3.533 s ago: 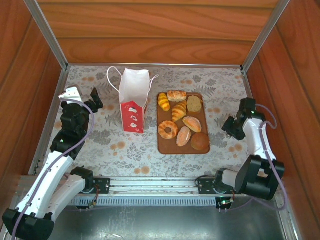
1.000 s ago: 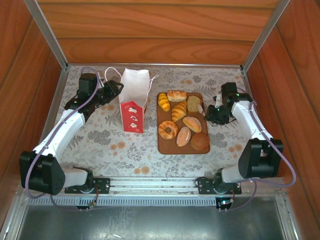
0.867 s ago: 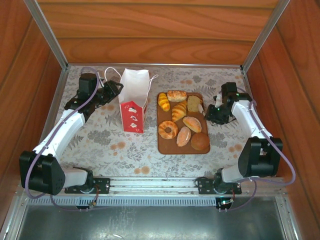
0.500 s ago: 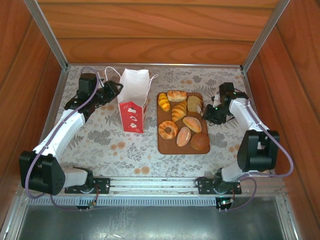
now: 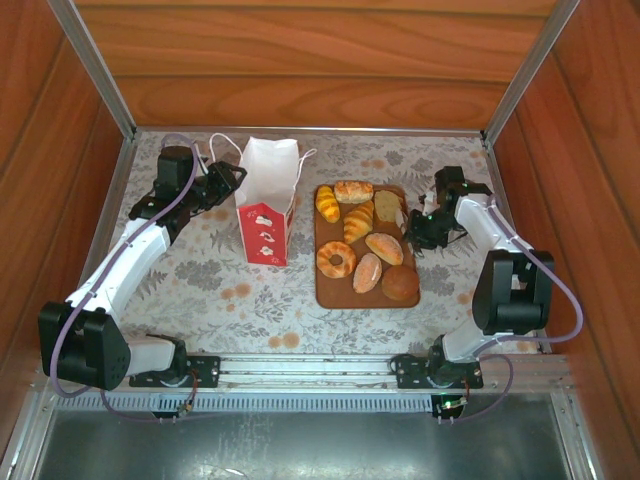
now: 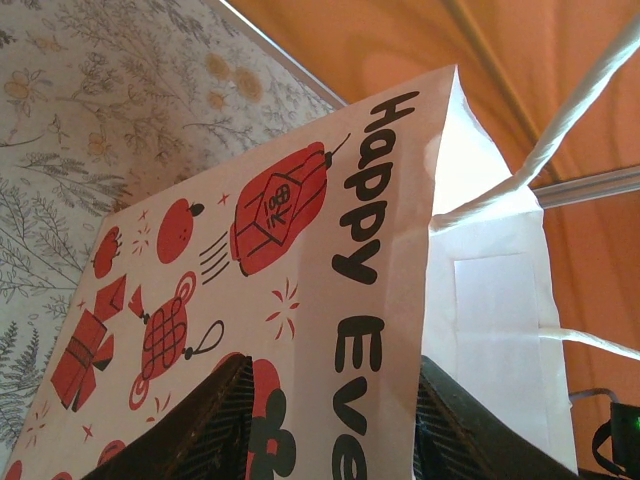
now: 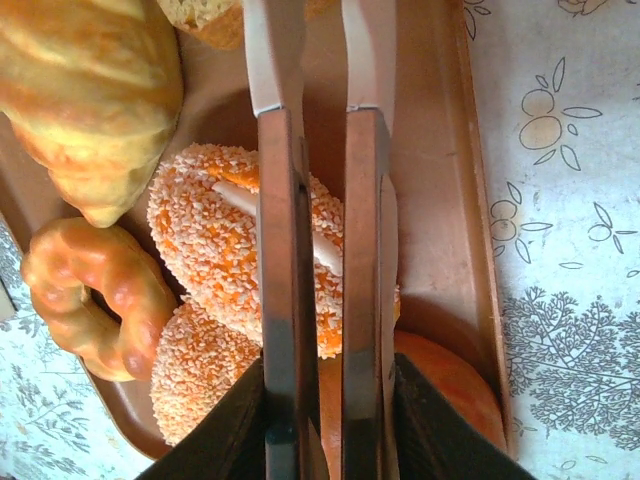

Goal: Place the fake bread into the paper bag

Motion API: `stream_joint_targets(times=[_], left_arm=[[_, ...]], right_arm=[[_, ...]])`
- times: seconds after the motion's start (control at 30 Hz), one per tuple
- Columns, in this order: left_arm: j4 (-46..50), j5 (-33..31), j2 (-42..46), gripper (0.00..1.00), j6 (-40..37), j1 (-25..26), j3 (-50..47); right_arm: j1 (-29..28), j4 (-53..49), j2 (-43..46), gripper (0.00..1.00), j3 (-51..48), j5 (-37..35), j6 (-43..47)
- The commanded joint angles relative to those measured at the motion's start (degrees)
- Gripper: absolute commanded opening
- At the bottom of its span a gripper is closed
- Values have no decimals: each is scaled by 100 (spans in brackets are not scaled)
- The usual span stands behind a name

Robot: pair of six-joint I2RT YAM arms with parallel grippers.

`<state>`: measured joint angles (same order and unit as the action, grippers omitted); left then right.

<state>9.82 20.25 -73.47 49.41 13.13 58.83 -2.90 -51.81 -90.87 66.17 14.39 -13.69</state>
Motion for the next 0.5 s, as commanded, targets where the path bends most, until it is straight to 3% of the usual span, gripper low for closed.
stream_joint_targets(times=[0.0, 0.2, 0.47], left_arm=[[44, -33, 140, 45, -112, -25, 17], [332, -172, 337, 52, -293, -32, 205], [672, -270, 803, 62, -496, -141, 331]], right_arm=[[39, -83, 219, 19, 67, 131, 9], [52, -204, 597, 8, 75, -128, 40], [45, -529, 1286, 4, 229, -317, 135]])
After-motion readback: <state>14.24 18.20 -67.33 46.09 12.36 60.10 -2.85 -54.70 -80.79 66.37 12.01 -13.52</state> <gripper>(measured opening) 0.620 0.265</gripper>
